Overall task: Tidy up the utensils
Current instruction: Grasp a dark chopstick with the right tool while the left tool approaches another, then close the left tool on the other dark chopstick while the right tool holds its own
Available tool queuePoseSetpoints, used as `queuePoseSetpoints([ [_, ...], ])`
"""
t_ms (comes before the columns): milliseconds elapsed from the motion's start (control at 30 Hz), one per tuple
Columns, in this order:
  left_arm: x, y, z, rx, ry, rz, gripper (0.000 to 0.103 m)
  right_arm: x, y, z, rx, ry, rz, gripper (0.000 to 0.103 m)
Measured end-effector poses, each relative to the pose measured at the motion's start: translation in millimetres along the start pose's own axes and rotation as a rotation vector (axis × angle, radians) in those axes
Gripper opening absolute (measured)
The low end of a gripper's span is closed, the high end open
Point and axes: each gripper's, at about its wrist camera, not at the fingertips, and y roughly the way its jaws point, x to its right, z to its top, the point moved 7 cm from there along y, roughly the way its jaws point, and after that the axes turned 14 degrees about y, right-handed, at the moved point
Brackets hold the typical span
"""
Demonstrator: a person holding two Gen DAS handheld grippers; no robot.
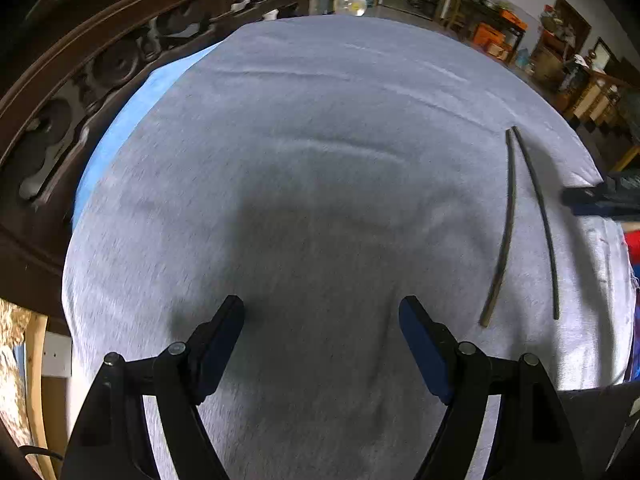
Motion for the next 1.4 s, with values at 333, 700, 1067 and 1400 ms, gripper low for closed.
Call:
queuePoseSetpoints([
  [333,10.9,8.4,54.4,-0.007,0.095,-0.029,0.080,-17.8,21.8,15.5,-0.036,-0.094,-0.120,0.008],
  [700,85.1,32.9,144.2,-0.226,0.349,-0.217,0.080,73.3,-3.5,-36.3,-0.150,-0.168,-0.275,0.007],
  [1067,154.2,76.1,166.4,-0.441,0.503,-0.176,0.054,104.5,-16.9,-52.6,-0.159,-0.118,-0.199,0.009],
  [1400,172.4,92.1,164.0,-0.556,0.565,-0.157,0.039,105.0,-8.4,-27.6,-0.224,-0.084,-0.176,0.011],
])
